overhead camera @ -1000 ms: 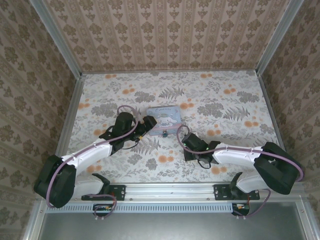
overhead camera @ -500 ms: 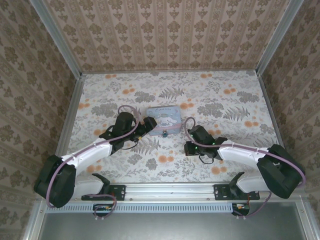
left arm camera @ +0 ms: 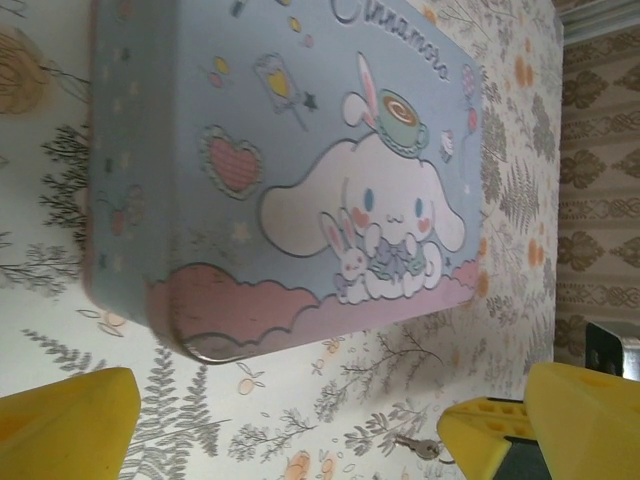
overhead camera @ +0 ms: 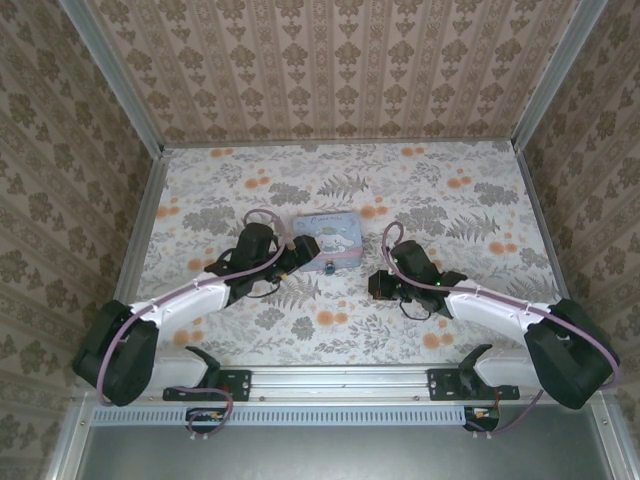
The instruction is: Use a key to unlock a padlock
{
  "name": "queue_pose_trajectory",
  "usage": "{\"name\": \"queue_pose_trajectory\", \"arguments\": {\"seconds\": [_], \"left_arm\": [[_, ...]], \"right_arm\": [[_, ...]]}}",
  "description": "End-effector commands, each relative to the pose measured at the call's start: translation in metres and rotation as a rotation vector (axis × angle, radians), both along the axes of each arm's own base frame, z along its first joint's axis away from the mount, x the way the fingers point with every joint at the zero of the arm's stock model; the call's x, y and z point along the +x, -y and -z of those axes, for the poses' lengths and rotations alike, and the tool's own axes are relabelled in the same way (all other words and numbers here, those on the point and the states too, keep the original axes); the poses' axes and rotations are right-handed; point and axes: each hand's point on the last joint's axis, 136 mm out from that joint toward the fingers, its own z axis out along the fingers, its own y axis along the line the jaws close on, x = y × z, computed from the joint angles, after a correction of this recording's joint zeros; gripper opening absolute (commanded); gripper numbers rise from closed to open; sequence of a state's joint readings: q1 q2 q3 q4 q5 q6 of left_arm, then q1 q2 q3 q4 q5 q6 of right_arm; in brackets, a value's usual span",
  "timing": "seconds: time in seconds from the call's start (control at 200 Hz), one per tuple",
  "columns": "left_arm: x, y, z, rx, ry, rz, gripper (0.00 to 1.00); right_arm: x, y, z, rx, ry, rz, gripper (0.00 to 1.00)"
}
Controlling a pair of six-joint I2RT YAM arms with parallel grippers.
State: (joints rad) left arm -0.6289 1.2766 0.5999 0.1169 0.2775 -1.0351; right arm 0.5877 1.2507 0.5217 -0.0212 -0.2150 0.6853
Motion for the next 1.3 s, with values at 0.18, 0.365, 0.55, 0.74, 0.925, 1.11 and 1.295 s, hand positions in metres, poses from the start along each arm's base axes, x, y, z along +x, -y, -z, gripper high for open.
{"name": "queue_pose_trajectory", "arguments": {"seconds": [0.18,0.365,0.55,0.74,0.925,1.11,1.295], "left_arm": [[0.006,0.026,-0.023,-0.083,0.024,0.040,1.00],[0.004,0.021,-0.015,-0.066,0.010,0.019,1.00],[0.003,0.018,-0.015,-0.065,0.013,0.011,1.00],[0.002,0.015,-0.019,-0.058,0.026,0.002,1.00],[0.001,0.012,-0.020,-0.056,0.032,-0.002,1.00],[0.001,0.012,-0.021,-0.055,0.039,0.000,1.00],[0.000,0.005,-0.023,-0.012,0.064,-0.005,1.00]], "right_arm": [[0.013,-0.013,-0.026,0.075,0.033,-0.014,0.00],[0.009,-0.009,0.009,0.049,-0.023,0.012,0.00],[0.010,-0.011,0.043,0.008,-0.087,0.012,0.00],[0.010,-0.010,0.049,-0.005,-0.094,0.017,0.02],[0.008,-0.006,0.046,-0.013,-0.087,0.024,0.24],[-0.001,0.000,0.041,-0.031,-0.076,0.035,0.48],[-0.009,0.007,0.022,-0.090,-0.020,-0.008,0.56]]}}
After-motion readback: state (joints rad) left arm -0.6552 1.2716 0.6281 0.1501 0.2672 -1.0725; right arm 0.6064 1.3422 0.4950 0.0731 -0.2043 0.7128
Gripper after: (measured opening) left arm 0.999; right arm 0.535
